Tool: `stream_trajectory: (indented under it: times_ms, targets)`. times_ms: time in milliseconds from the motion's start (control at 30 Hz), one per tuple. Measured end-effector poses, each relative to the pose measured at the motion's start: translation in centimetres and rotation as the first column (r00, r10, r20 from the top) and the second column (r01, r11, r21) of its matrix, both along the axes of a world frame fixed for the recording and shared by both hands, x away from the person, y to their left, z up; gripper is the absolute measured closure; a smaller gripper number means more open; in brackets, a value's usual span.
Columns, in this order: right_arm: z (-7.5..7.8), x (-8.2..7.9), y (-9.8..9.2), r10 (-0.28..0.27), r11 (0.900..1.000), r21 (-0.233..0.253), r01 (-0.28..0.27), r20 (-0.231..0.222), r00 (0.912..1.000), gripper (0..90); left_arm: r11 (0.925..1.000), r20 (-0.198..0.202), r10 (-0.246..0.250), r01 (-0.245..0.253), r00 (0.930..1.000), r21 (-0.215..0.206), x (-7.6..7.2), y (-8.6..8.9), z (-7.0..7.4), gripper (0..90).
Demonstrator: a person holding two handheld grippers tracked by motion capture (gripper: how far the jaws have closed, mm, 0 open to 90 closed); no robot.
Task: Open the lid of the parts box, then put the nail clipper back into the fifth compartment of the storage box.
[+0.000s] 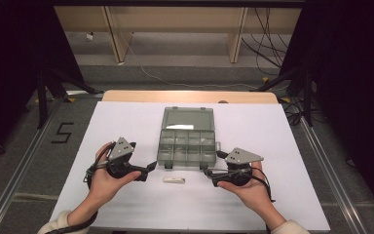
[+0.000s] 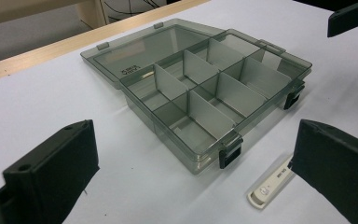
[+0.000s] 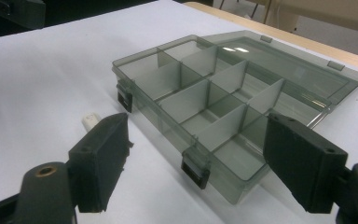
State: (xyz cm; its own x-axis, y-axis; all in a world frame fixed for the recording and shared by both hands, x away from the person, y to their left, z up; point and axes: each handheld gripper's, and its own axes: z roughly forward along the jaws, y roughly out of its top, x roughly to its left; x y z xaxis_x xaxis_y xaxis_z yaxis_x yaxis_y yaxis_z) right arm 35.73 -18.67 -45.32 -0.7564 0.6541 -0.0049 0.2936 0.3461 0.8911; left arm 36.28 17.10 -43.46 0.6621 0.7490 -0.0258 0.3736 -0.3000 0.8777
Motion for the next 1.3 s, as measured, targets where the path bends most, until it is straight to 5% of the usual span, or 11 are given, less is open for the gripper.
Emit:
stream_trajectory:
  times_ms: [333, 633, 1300]
  targets:
    - [0.0, -0.5, 1.0, 0.062, 0.998, -0.011, -0.063, -0.006, 0.998, 26.7, 1.0, 0.004, 0.001, -0.001, 1.0, -0.001, 0.1, 0.2, -0.1, 0.0]
    - [-0.7, -0.6, 3.4, 0.155, 0.987, -0.028, -0.155, -0.008, 0.9879, 30.3, 0.9999, 0.008, 0.01, -0.01, 0.9999, 0.001, 0.3, 0.3, 0.0, 0.0]
    - [-3.6, 1.1, 7.6, 0.254, 0.953, -0.137, -0.272, -0.131, 0.9582, 42.3, 0.9999, 0.005, 0.01, -0.01, 0.9999, 0.008, 0.2, 0.3, -0.2, 0.0]
